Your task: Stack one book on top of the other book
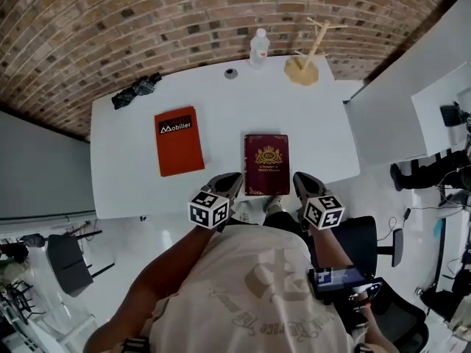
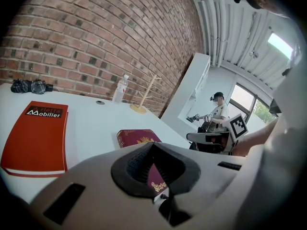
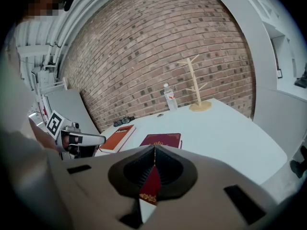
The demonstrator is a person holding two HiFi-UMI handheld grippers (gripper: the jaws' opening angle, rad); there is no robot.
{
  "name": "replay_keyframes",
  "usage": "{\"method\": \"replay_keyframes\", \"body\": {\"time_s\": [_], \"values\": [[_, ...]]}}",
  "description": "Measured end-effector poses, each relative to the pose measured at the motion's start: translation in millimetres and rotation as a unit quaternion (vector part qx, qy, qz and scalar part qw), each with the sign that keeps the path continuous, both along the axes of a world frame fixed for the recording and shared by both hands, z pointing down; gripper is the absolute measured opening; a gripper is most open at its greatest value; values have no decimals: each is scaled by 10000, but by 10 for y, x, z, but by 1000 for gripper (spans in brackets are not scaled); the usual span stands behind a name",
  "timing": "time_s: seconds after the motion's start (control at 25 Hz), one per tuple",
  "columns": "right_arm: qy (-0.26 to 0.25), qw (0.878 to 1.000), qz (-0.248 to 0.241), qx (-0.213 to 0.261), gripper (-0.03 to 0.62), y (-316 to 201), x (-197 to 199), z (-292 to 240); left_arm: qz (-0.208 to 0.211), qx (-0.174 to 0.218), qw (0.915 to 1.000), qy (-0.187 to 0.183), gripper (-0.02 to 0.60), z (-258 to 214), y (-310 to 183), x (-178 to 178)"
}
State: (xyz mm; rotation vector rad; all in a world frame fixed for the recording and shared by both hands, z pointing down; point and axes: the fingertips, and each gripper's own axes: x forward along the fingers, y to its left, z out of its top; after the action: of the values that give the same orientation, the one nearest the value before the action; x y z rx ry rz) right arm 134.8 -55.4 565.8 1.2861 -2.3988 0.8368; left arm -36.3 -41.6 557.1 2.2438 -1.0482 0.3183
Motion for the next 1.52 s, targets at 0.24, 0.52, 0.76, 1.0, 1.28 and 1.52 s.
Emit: {"method": "replay_keyframes", "body": {"time_s": [0.24,0.52,0.76,1.0,1.28,1.52], "values": [[90,9994,-193,-289,23,-69,-12,295,-90,-136,9998,144,20,128,33,64],[261,9977,-389,-489,23,-170,-18,520,-207,-217,9995,89,20,230,-32,45],[473,9942,-593,-766,23,-261,-11,688,-287,-335,9990,59,20,322,-98,82],[861,9887,-829,-908,23,-361,-60,837,-396,-489,9980,86,20,395,-110,88],[1156,9830,-1118,-886,23,-476,-117,880,-539,-722,9959,105,20,543,-127,58],[1211,9806,-1231,-923,23,-484,-128,882,-529,-968,9937,171,20,684,-169,91]]}}
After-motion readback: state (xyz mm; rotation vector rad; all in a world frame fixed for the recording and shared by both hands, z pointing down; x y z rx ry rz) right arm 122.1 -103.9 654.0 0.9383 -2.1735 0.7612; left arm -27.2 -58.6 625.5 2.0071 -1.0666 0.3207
